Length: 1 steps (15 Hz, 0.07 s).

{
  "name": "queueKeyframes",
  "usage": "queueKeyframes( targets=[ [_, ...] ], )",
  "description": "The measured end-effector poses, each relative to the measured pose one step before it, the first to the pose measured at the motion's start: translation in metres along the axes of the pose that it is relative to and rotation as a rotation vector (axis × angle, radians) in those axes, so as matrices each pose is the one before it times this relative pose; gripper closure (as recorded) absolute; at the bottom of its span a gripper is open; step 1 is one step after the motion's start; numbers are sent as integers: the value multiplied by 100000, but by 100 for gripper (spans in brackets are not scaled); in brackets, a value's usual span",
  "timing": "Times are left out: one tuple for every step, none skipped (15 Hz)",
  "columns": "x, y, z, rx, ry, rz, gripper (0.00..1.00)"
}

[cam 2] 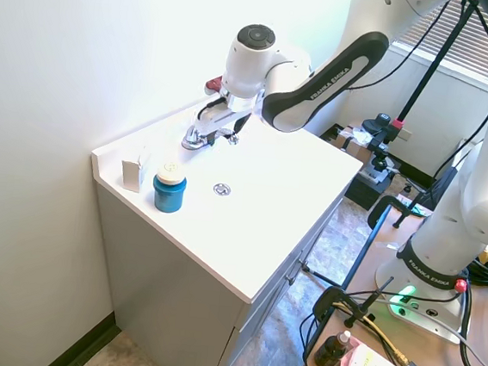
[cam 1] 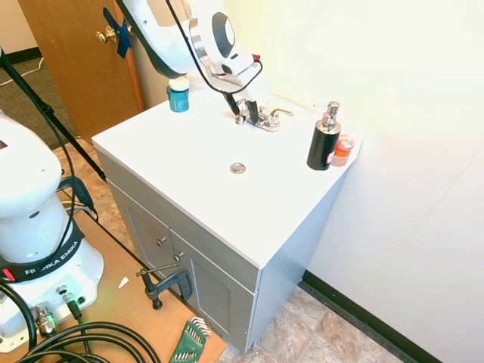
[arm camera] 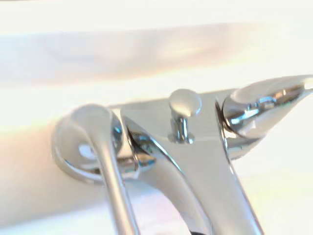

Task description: Turn on the hot water

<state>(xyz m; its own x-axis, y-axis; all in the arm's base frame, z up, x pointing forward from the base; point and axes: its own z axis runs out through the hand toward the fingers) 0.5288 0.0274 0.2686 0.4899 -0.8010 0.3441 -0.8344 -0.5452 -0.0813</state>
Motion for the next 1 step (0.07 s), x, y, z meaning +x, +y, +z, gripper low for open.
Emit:
queueKeyframes(
  targets=[
    [-1043, 1004, -600, -392, -4831, -3411, 0]
  ],
)
